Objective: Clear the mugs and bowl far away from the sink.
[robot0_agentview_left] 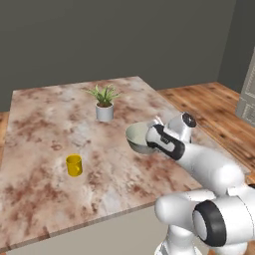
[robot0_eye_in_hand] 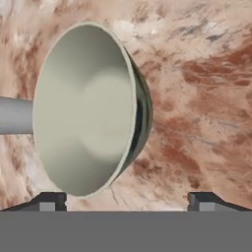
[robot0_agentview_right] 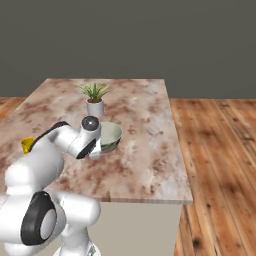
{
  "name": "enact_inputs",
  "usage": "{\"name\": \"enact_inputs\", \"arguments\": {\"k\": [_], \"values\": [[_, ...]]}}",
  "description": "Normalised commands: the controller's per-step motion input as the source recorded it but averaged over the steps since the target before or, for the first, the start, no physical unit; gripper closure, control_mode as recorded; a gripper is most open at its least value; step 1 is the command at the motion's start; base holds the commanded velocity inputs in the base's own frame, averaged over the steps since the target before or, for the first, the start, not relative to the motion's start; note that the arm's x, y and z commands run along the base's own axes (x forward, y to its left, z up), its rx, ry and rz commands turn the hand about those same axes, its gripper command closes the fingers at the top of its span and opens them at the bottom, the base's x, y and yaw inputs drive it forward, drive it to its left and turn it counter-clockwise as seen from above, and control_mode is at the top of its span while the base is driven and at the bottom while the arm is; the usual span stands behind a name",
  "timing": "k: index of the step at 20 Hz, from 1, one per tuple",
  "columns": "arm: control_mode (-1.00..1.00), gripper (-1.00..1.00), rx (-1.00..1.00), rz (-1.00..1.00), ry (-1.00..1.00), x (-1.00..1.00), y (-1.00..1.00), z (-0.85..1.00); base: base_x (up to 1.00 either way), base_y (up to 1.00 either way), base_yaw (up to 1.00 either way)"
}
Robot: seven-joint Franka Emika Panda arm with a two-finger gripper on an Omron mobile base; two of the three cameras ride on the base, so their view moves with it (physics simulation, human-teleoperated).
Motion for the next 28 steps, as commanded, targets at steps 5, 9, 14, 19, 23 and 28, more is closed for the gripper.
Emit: {"name": "enact_inputs", "arguments": {"k": [5, 9, 14, 19, 23, 28], "values": [[-1.0, -1.0, 0.0, 0.15, 0.0, -0.5, -0.05, 1.0, 0.0, 0.0, 0.0], [-1.0, -1.0, -0.05, 0.16, 0.01, -0.79, -0.22, 0.98, 0.0, 0.0, 0.0], [-1.0, -1.0, -0.01, 0.12, -0.06, -1.0, -0.41, 0.54, 0.0, 0.0, 0.0], [-1.0, -1.0, 0.0, 0.09, -0.01, -0.94, -0.19, 0.47, 0.0, 0.0, 0.0], [-1.0, -1.0, 0.0, 0.07, -0.02, -0.79, -0.07, 0.52, 0.0, 0.0, 0.0], [-1.0, -1.0, 0.0, 0.04, 0.0, -0.49, -0.13, 0.61, 0.0, 0.0, 0.0]]}}
